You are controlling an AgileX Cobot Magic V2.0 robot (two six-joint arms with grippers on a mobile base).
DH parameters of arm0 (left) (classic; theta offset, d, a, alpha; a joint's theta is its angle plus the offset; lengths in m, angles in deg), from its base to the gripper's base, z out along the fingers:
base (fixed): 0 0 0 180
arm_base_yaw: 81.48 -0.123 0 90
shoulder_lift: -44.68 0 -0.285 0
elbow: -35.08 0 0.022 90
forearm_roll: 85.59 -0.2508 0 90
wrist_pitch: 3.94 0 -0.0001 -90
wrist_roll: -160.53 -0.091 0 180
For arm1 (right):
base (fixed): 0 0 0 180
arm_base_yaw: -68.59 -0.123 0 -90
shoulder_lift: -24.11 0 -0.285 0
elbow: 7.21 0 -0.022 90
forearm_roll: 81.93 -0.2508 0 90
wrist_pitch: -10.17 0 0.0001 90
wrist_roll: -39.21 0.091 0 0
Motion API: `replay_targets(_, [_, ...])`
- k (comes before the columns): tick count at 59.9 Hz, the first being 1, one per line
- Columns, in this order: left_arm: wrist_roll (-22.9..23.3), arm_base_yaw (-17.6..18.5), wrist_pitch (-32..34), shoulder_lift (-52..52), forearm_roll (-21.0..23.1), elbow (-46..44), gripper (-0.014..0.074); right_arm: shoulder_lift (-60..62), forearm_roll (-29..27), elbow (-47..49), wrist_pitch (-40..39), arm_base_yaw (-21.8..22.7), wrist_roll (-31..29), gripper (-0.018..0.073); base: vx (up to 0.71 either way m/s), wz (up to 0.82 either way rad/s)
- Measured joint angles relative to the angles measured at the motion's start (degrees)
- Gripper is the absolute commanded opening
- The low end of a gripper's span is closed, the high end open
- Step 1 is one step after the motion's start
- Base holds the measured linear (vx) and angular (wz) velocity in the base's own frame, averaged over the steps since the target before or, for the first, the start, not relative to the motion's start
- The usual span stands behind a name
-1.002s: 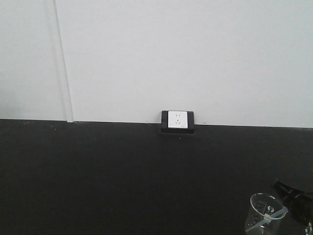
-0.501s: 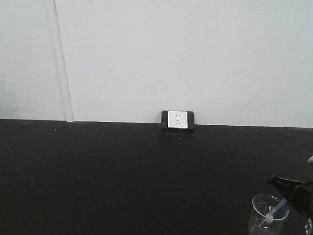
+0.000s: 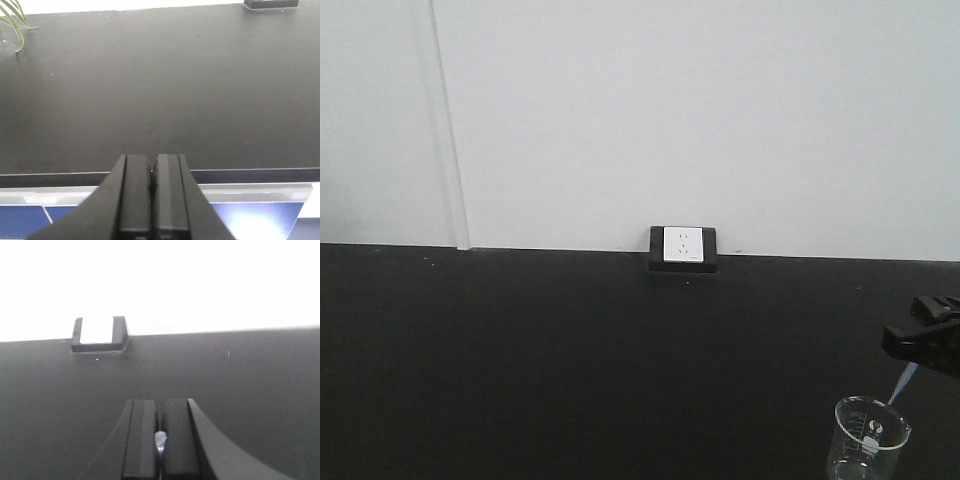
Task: Grab transparent chemical and place on left bench
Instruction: 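Lift the pipette up out of the beaker with the right gripper, then turn the base away from the bench while holding the pipette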
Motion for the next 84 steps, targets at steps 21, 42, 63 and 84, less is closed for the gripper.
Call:
replay_targets(21, [0.00,0.00,0.00,0.00,0.00,0.00,-0.0004,23.56,7.51,-1.57,24.07,-1.73,-1.32,-0.0004,0.00,0.00])
replay_targets(42, [0.00,0.00,0.00,0.00,0.00,0.00,-0.0004,41.59,7.50,-9.96,28.73,-6.33,-2.29,-0.0004,0.00,0.00])
replay_targets(63, [0.00,0.00,0.00,0.00,0.00,0.00,-0.0004,46.33,7.50,-10.24,30.78,-6.33,-2.16,-0.0004,0.00,0.00])
replay_targets(84, [0.00,0.00,0.00,0.00,0.00,0.00,-0.0004,46.33,7.50,-10.29,31.01,-6.33,-2.16,-0.0004,0.00,0.00])
